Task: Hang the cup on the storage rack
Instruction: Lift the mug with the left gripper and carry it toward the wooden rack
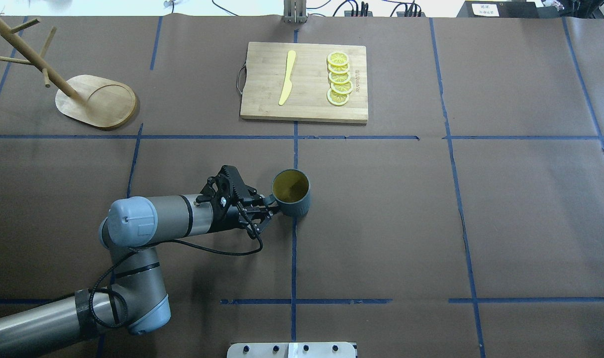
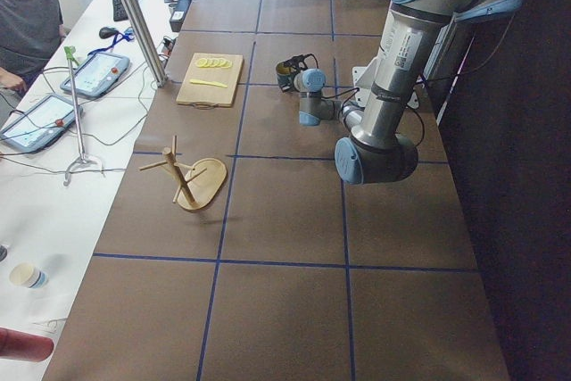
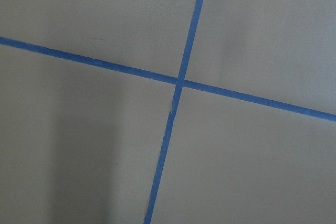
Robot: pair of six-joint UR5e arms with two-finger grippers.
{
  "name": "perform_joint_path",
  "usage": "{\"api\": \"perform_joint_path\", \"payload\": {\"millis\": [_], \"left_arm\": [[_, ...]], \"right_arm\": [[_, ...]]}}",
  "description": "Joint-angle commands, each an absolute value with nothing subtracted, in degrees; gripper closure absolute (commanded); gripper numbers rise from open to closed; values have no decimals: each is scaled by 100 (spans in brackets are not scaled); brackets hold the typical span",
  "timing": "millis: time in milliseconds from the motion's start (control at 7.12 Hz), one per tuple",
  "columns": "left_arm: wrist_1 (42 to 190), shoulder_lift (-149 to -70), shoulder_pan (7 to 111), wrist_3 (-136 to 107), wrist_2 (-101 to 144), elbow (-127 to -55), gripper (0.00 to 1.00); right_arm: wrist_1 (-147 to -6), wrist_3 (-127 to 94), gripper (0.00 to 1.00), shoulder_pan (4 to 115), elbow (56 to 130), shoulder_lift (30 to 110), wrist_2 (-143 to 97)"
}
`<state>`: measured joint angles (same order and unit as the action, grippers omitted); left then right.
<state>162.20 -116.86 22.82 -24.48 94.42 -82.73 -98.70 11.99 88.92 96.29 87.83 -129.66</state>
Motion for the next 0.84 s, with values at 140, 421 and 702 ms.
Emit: {"api": "perform_joint_path", "payload": {"millis": [140,421,702], "left_arm": [[16995,-11681,2408,-3702,8476,-8323,100],[17200,-11681,2689,-6456,8455,-8332,100],[17349,-11672,3092,-7832,8464,-8332,98]], "right_arm": [[-9870,1195,0,8886,9624,8780,-12973],[-9870,1204,0,8886,9615,8780,-12973],[-9861,1204,0,8886,9624,8798,-12973]]}}
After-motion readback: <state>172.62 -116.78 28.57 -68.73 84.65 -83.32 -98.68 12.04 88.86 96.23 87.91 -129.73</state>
